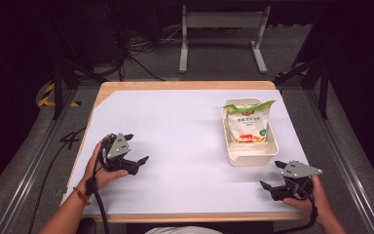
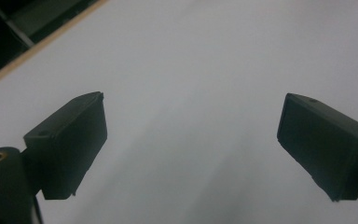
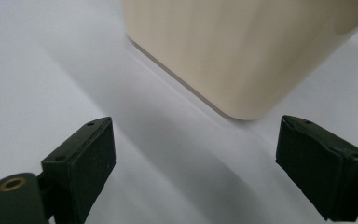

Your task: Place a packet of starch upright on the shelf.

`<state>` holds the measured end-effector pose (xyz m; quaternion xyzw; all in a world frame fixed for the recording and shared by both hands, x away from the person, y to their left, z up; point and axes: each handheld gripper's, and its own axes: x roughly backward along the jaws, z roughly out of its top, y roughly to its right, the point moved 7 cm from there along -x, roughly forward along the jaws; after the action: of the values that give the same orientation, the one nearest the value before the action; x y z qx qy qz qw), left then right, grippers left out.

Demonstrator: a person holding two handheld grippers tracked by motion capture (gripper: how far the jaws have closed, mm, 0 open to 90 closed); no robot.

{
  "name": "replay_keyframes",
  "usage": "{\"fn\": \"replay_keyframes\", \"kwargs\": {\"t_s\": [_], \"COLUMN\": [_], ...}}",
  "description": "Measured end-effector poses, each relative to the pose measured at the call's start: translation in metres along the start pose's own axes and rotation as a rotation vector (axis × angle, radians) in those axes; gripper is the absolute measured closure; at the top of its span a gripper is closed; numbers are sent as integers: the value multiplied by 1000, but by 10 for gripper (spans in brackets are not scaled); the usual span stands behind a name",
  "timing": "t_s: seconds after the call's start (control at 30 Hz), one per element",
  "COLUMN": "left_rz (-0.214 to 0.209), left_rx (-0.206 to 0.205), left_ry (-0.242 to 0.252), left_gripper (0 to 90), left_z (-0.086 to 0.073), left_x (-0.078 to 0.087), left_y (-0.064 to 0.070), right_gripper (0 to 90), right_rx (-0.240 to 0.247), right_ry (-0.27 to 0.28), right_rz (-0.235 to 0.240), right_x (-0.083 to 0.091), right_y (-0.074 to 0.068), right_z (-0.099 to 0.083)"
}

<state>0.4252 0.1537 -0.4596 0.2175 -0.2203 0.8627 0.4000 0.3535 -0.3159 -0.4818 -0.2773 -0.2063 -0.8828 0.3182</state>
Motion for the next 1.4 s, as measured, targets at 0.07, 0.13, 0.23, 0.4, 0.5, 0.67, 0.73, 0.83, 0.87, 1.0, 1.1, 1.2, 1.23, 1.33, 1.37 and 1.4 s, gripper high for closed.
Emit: {"fn": "replay_keyframes", "kwargs": {"t_s": [0.07,0.13,0.23,0.4,0.5,0.67,0.73,0.83,0.87,1.0,1.1,1.2,1.23,1.33,1.37,1.4], "left_rz": [15,19,23,36,20,45,47,67,72,81,84,93,92,88,89,87], "left_rx": [-11,9,37,56,108,139,159,180,184,177,192,198,199,200,200,204], "left_ry": [-11,-18,-25,-44,-44,-23,-13,8,13,16,30,43,44,37,40,45], "left_gripper": [78,66,65,73,73,82,80,82,82,84,84,84,84,83,83,83], "left_z": [-8,-13,-21,-38,-46,-55,-59,-64,-65,-70,-73,-74,-74,-75,-75,-75], "left_x": [2,3,7,15,21,33,37,43,45,48,52,55,55,54,54,54], "left_y": [0,0,0,1,-1,-6,-8,-11,-11,-6,-3,-2,-2,-3,-3,-3], "right_gripper": [116,116,116,116,116,116,116,116,116,116,116,116,115,115,115,115], "right_rx": [2,1,2,2,4,3,3,9,10,11,17,27,28,29,28,25], "right_ry": [0,0,0,-1,-1,0,-1,-2,-2,3,5,5,6,13,14,15], "right_rz": [0,-1,-2,-2,-1,-3,-3,-2,-2,-3,1,4,4,2,2,3], "right_x": [0,0,0,0,0,0,0,-1,-1,-2,-4,-6,-6,-5,-5,-5], "right_y": [0,0,0,0,0,0,0,0,0,1,1,1,1,2,2,2], "right_z": [0,0,0,0,0,0,1,1,1,3,5,6,7,8,8,8]}}
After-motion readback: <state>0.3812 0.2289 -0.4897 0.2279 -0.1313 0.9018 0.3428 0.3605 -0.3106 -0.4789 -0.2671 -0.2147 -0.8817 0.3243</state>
